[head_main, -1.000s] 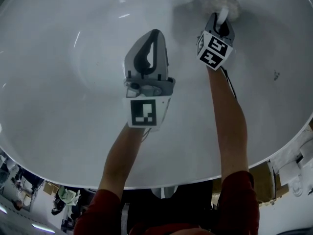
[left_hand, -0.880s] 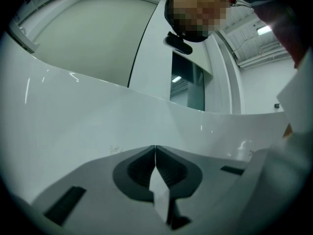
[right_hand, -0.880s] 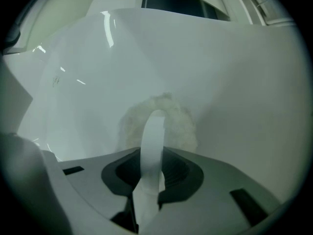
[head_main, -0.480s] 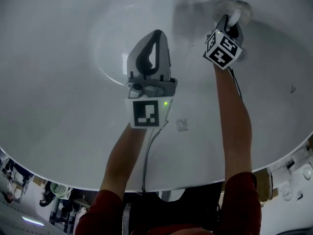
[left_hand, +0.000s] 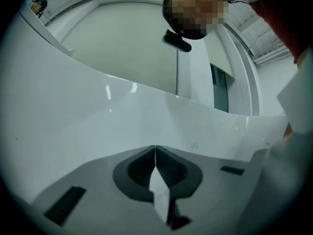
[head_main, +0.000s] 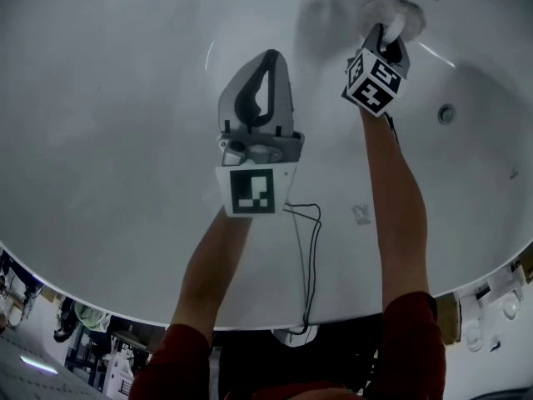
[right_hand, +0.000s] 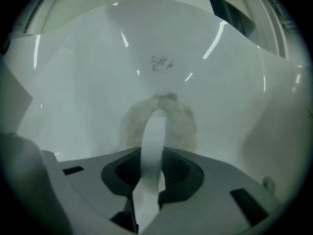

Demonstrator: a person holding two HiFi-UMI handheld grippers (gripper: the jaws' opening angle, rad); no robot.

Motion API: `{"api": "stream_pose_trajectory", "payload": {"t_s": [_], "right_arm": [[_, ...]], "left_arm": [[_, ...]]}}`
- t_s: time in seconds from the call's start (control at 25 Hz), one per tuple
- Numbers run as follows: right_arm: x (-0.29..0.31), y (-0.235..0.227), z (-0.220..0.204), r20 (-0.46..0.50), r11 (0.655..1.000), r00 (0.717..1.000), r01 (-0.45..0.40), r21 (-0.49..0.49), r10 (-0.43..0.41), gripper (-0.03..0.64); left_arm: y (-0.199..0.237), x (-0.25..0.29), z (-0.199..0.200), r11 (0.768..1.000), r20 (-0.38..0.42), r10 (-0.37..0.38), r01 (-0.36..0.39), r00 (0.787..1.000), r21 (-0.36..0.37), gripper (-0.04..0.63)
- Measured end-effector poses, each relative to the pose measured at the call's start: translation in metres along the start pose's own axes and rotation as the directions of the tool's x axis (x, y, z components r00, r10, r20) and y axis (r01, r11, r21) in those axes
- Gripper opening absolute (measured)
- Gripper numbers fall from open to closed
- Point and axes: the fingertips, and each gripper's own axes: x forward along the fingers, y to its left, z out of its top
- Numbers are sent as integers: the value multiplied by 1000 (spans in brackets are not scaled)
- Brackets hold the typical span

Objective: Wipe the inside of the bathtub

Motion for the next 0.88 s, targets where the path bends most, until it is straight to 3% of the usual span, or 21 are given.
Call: {"api": "stream_pose_trajectory", "payload": {"t_s": [0.44, 0.56, 0.68, 0.88], "right_arm": [[3, 174, -16, 0, 987, 990, -141, -76, 141, 94], [2, 211, 3, -2, 976, 981, -195, -95, 196, 94], [-4, 219, 24, -3, 979, 982, -190, -66, 191, 94], [-24, 250, 16, -45, 954, 956, -292, -66, 289, 95]], "left_arm": [[126, -41, -28, 995, -33, 98, -99, 995, -28, 15], [135, -41, -13, 993, -30, 111, -112, 993, -31, 17], [131, -40, 8, 993, -25, 117, -117, 993, -29, 15], [140, -56, 13, 989, -20, 140, -141, 990, -34, 15]]}}
